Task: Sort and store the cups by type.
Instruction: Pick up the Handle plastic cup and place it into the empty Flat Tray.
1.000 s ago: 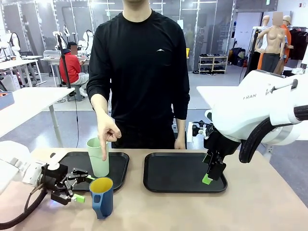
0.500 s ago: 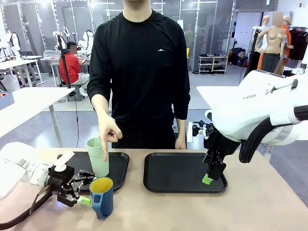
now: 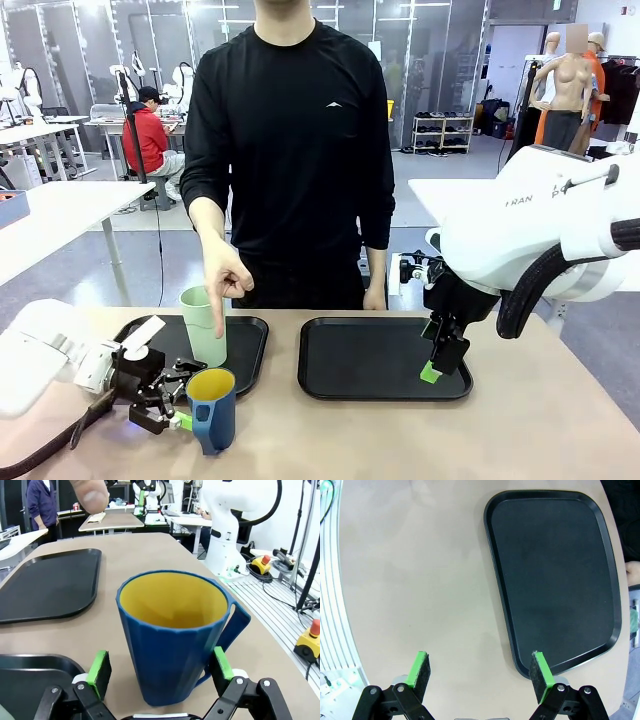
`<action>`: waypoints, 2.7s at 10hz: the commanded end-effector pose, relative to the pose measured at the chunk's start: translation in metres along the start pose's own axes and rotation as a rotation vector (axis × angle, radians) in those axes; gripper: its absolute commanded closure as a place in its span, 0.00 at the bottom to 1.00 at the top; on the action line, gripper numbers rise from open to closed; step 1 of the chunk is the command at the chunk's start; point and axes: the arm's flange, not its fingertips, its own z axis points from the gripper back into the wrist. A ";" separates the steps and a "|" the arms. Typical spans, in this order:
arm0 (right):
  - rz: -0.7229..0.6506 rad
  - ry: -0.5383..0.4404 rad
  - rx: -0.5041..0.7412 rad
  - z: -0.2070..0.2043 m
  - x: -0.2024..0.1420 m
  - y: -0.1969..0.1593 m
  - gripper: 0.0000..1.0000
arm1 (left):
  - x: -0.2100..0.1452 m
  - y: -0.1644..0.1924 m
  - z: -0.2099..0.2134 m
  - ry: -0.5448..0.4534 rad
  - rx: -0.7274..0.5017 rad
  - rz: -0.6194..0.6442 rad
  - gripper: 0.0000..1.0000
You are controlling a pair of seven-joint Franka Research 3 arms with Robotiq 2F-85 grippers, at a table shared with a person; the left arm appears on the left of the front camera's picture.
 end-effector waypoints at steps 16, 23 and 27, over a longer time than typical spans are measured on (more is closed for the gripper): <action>-0.004 0.006 -0.007 0.000 0.000 0.001 0.00 | -0.017 0.008 -0.040 -0.143 -0.088 -0.044 0.53; -0.004 0.006 -0.007 0.000 0.000 0.001 0.00 | 0.009 0.024 -0.060 -0.093 -0.020 -0.049 0.72; -0.004 0.006 -0.007 0.000 0.000 0.001 0.00 | 0.003 0.020 -0.048 -0.107 -0.073 -0.020 0.72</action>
